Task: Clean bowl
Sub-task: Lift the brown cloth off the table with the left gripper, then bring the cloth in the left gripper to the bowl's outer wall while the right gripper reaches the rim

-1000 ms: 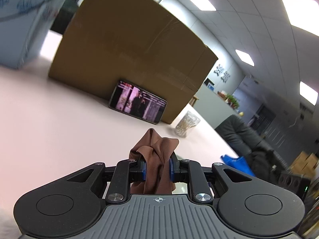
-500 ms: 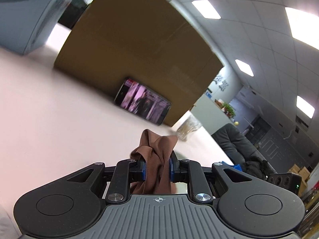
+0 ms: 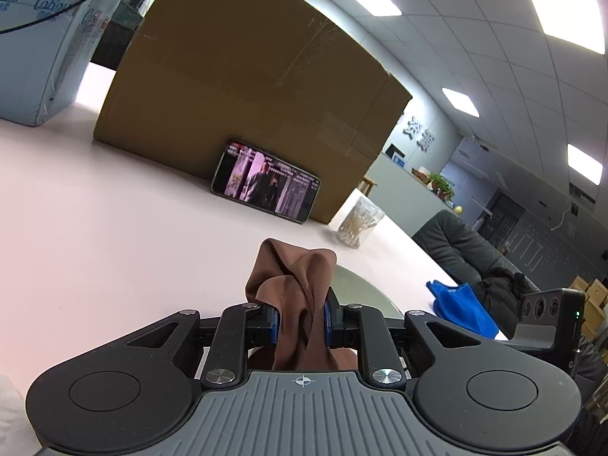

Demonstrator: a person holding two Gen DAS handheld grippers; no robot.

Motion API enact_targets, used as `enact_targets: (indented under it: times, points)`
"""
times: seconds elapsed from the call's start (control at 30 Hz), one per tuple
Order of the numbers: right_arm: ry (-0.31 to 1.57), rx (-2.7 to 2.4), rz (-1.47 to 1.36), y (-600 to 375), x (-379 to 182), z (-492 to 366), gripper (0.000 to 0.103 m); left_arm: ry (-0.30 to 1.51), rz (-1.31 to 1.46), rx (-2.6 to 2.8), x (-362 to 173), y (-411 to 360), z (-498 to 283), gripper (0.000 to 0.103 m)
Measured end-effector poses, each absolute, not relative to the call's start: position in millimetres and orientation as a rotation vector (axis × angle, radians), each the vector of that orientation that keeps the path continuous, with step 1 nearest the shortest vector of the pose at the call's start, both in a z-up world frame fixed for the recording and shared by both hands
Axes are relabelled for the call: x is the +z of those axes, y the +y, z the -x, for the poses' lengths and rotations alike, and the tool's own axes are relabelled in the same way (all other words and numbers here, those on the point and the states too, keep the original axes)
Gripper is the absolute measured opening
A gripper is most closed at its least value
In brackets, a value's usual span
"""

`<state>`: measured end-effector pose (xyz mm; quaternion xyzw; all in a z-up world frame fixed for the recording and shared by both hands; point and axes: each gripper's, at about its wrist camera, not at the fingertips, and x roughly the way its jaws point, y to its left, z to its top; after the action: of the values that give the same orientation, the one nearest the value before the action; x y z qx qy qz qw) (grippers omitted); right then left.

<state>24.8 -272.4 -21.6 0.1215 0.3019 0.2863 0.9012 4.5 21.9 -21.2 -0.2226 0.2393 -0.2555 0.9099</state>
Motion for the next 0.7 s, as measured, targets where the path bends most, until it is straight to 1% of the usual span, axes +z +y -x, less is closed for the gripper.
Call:
enact_targets:
  times: [0.43, 0.7]
  points:
    - [0.566, 0.515, -0.172, -276, -13, -20, 0.095, 0.528, 0.475, -0.633, -28, 13, -9, 0.02]
    - [0.559, 0.491, -0.175, -279, -13, -22, 0.095, 0.497, 0.505, -0.551, -25, 24, -7, 0.02]
